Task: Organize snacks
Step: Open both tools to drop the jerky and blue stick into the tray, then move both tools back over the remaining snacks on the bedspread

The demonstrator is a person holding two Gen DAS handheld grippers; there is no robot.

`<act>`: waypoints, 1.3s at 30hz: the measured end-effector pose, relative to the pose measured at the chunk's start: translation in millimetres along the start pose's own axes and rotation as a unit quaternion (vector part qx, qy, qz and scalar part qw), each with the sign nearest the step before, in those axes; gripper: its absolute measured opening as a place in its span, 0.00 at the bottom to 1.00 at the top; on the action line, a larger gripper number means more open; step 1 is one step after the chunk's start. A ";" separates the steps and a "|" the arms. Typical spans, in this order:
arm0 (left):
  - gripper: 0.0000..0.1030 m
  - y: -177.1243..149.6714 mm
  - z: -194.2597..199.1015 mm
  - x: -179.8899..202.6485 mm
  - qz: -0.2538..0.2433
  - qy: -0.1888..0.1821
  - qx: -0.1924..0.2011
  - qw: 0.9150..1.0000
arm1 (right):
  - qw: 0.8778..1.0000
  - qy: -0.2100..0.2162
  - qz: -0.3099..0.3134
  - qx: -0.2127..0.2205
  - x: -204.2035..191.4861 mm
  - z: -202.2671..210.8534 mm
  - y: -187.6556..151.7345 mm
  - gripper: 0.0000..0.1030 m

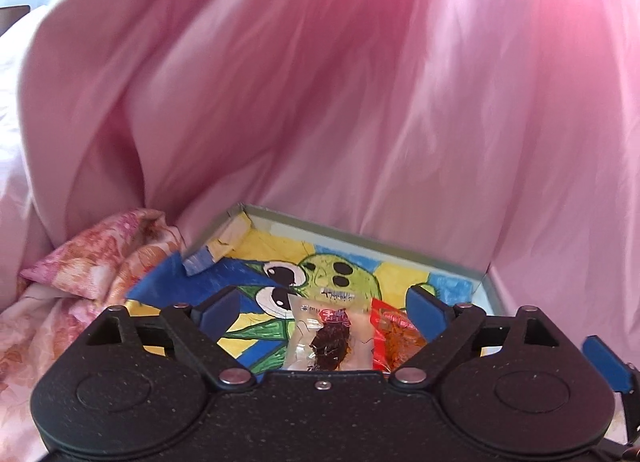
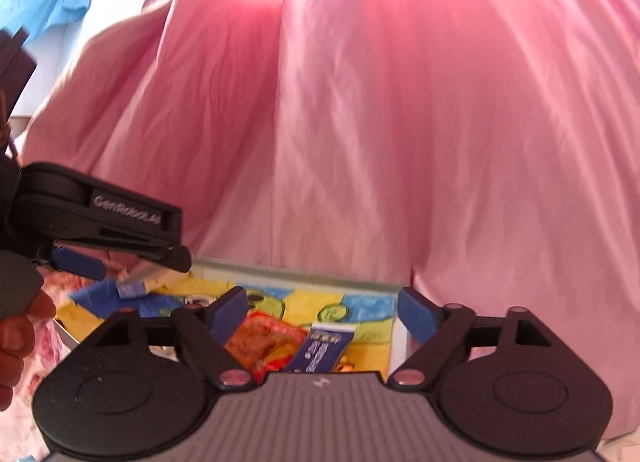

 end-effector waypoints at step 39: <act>0.97 -173.8 187.9 -111.6 -0.004 0.039 -0.017 0.999 | 0.998 0.017 0.046 -0.045 -46.5 200.6 -81.7 1.00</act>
Point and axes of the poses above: each gripper's, at about its wrist camera, not at the fingertips, and z roughly against the way its jaws point, x to its right, y to its top, the point moved 9 cm from there along -z, roughly the way its jaws point, and after that the axes turned 5 degrees about -x, right-handed, at the moved point
